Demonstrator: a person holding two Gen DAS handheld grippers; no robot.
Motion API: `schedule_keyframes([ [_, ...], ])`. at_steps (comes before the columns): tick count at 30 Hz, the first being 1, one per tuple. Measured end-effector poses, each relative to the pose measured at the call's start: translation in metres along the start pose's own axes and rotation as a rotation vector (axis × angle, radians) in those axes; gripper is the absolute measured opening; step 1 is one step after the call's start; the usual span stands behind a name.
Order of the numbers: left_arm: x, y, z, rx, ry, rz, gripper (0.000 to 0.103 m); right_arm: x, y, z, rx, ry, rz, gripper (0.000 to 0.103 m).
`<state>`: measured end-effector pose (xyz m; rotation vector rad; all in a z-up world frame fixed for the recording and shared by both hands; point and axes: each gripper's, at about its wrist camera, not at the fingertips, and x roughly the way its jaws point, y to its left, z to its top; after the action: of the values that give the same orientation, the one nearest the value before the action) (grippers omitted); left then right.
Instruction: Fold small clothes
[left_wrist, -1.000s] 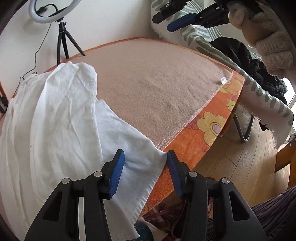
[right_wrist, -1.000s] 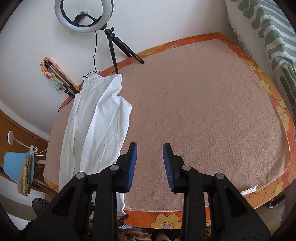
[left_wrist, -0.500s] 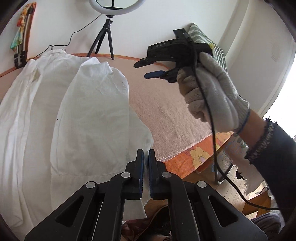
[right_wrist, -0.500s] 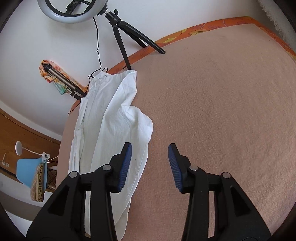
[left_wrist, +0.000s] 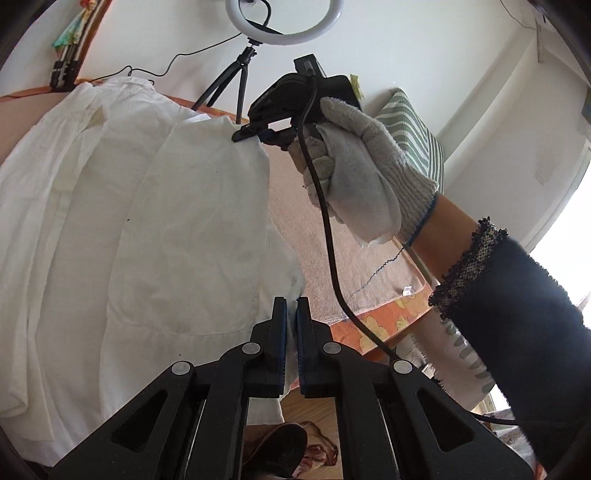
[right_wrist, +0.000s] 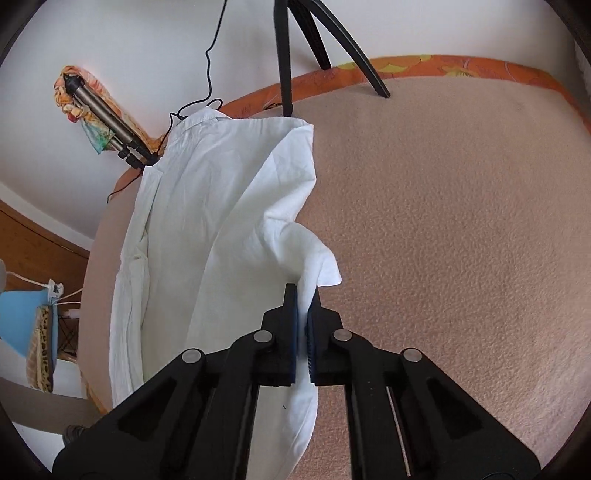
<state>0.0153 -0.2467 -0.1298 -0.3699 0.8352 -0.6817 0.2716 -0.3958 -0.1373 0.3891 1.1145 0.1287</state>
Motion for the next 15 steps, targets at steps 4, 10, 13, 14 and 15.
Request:
schedule_keyframes([
  [4,-0.016,0.013,-0.001,-0.023,-0.024,0.01,0.003,-0.018,0.056,0.008,-0.139,0.0,-0.123,0.005],
  [10,-0.046,0.041,-0.006,-0.065,-0.067,0.051,0.003,0.002,0.131,0.001,-0.292,0.041,-0.242,0.004],
  [13,-0.056,0.058,-0.009,-0.101,-0.075,0.073,0.003,0.022,0.165,-0.002,-0.342,0.061,-0.264,0.004],
  [14,-0.057,0.065,-0.009,-0.117,-0.075,0.076,0.003,0.031,0.176,-0.004,-0.362,0.071,-0.273,0.004],
  [15,-0.058,0.07,-0.01,-0.128,-0.069,0.08,0.003,0.041,0.187,-0.005,-0.378,0.081,-0.284,0.004],
])
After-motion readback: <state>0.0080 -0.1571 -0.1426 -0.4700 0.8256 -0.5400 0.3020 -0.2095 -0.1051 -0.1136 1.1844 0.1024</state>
